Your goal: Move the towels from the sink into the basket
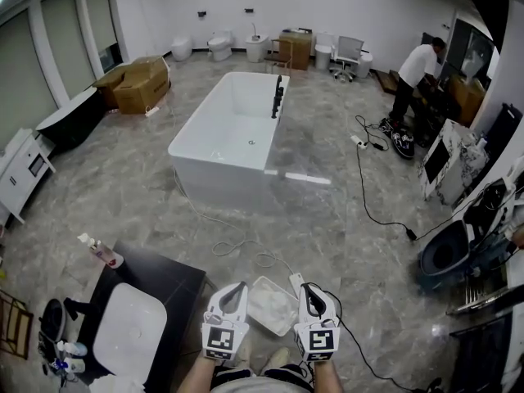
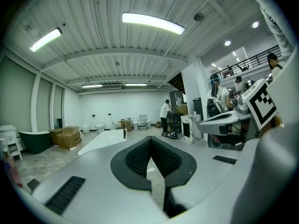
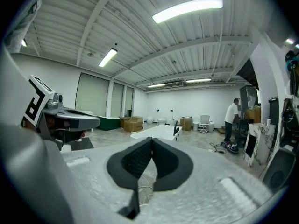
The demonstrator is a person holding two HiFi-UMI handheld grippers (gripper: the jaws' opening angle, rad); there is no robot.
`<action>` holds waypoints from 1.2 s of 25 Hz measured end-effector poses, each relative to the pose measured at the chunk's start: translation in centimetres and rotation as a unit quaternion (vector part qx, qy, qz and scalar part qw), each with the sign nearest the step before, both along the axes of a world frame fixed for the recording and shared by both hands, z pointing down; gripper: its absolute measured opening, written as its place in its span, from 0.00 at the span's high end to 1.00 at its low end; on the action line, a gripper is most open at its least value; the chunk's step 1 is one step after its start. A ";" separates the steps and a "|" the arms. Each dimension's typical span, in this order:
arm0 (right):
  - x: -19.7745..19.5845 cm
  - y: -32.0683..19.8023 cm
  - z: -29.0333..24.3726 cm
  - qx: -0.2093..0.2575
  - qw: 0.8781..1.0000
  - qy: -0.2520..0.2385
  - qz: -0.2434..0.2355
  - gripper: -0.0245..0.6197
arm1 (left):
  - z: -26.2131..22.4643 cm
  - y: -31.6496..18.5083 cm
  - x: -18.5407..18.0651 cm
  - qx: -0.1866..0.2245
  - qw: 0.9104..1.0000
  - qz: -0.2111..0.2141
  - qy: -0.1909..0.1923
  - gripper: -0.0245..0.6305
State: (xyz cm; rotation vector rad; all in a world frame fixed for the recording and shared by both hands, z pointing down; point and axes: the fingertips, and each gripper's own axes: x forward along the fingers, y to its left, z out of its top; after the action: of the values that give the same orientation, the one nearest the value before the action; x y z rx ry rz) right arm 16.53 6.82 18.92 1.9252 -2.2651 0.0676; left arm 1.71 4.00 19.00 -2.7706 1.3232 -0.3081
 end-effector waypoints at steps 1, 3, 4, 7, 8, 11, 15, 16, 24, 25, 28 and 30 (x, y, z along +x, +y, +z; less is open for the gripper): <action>0.0 0.1 -0.1 0.000 1.000 0.001 -0.002 0.96 | -0.1 0.2 0.0 0.001 1.000 -0.002 -0.001 0.95; -0.1 0.4 -0.3 0.000 1.000 0.000 -0.007 0.96 | -0.2 0.6 -0.2 0.002 1.000 -0.006 -0.003 0.95; -0.3 0.5 -0.3 0.001 1.000 0.000 -0.009 0.96 | -0.2 0.8 -0.3 0.003 1.000 -0.009 -0.004 0.95; -0.8 1.0 -0.5 0.004 1.000 -0.001 -0.021 0.96 | -0.4 1.4 -0.9 0.006 1.000 -0.021 -0.006 0.95; -0.9 1.2 -0.6 0.006 1.000 -0.001 -0.026 0.96 | -0.5 1.7 -1.0 0.008 1.000 -0.025 -0.006 0.95; -1.4 1.7 -0.8 0.009 0.999 -0.002 -0.047 0.96 | -0.7 2.7 -1.4 0.011 0.999 -0.041 -0.004 0.95; -3.1 2.2 -1.3 0.013 0.995 -0.002 -0.094 0.96 | -1.1 4.1 -2.3 0.015 0.997 -0.077 -0.004 0.95; -3.7 2.3 -1.4 0.013 0.994 -0.002 -0.108 0.96 | -1.2 4.5 -2.7 0.015 0.996 -0.086 -0.005 0.95; -11.8 2.9 -1.3 0.015 0.977 -0.008 -0.213 0.96 | -1.4 7.1 -8.5 0.020 0.986 -0.165 -0.008 0.95; -13.0 2.9 -1.6 0.017 0.974 -0.009 -0.226 0.96 | -1.6 7.3 -9.7 0.021 0.984 -0.176 -0.008 0.95; -16.9 2.9 -1.9 0.019 0.964 -0.009 -0.263 0.96 | -1.9 8.0 -13.2 0.022 0.977 -0.210 -0.010 0.95; -19.4 3.4 -2.1 0.019 0.958 -0.008 -0.285 0.96 | -2.1 9.0 -15.6 0.021 0.973 -0.230 -0.011 0.95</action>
State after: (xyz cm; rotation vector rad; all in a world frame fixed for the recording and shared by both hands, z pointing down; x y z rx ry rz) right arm -2.85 10.23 16.84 1.2154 -2.7478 -0.0355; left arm -13.91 13.01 16.91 -2.3857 1.9305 -0.3233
